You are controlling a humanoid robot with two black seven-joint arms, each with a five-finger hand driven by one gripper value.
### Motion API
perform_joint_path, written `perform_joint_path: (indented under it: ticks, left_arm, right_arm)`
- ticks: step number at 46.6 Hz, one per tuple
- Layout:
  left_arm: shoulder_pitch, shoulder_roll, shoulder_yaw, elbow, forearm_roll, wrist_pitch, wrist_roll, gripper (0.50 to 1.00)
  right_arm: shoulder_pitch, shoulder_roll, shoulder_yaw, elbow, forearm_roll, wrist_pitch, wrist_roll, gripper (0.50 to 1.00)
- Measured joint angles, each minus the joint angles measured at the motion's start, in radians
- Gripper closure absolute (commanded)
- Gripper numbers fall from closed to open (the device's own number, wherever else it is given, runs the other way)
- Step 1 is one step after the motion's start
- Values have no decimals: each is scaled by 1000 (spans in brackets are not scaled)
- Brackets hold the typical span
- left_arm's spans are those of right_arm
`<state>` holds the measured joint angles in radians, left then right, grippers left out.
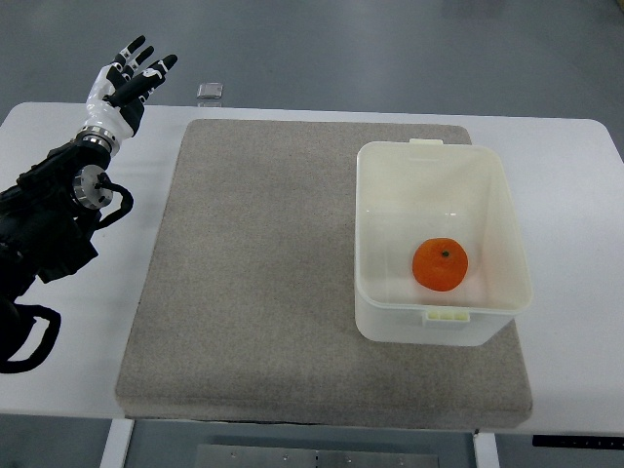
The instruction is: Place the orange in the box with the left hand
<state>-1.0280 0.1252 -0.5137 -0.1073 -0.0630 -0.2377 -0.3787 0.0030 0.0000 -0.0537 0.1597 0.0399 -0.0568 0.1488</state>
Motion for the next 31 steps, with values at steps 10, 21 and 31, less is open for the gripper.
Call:
perform_joint_path:
  ticks: [10,21,31]
  left_arm:
    - [1,-3,1,-5,-1,-2,0,540]
    - [0,-16,1,-11,-1,0,0,534]
    - [-5,-18,1,-12,-1,0,0,536]
  right_arm:
    - [0,0,0,0,0,0,0,574]
    - [0,0,0,0,0,0,0,574]
    - [0,0,-2,0,-2,2,0,574]
